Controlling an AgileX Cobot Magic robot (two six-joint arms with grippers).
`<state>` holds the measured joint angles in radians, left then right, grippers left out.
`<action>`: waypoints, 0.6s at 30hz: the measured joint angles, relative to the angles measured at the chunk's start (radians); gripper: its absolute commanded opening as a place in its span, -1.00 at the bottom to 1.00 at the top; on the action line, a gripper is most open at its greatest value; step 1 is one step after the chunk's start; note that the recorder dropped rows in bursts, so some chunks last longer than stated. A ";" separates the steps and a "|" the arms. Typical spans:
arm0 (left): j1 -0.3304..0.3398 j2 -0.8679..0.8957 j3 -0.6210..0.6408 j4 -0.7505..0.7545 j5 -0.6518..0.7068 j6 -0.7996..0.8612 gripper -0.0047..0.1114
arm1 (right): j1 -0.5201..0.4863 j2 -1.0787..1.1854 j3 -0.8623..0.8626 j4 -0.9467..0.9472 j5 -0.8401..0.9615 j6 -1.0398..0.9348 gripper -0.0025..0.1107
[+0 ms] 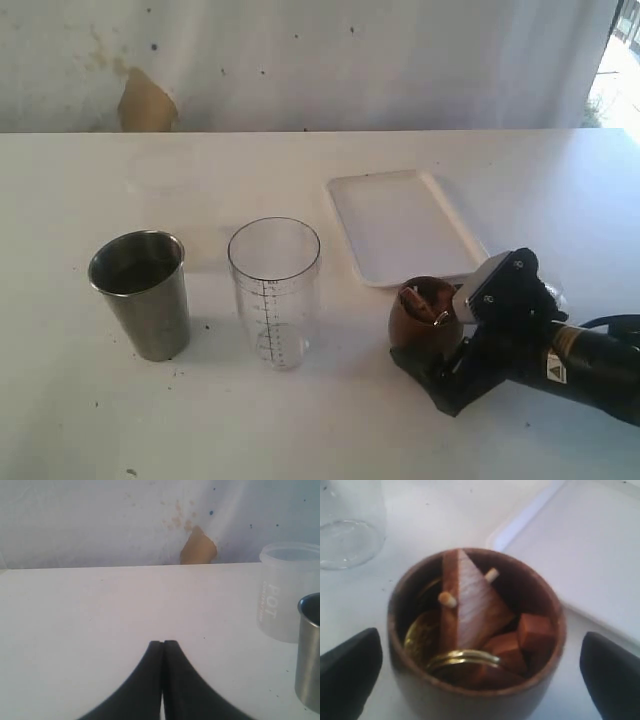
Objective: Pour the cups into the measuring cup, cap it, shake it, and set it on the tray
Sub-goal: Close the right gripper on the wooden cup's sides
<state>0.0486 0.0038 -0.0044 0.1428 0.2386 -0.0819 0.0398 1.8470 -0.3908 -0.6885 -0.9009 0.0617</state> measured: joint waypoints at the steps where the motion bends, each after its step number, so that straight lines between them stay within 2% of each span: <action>1: 0.000 0.000 0.000 0.000 0.000 0.000 -0.92 | 0.000 0.000 0.000 -0.021 0.003 0.021 0.90; 6: 0.000 0.000 0.000 0.000 0.000 0.000 -0.92 | 0.000 0.017 0.001 -0.096 -0.064 0.089 0.90; 18: 0.000 0.000 0.000 0.000 0.000 0.000 -0.92 | 0.000 0.153 -0.026 -0.110 -0.220 0.095 0.90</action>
<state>0.0486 0.0038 -0.0044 0.1428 0.2386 -0.0819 0.0398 2.0004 -0.4164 -0.7983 -1.1208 0.1566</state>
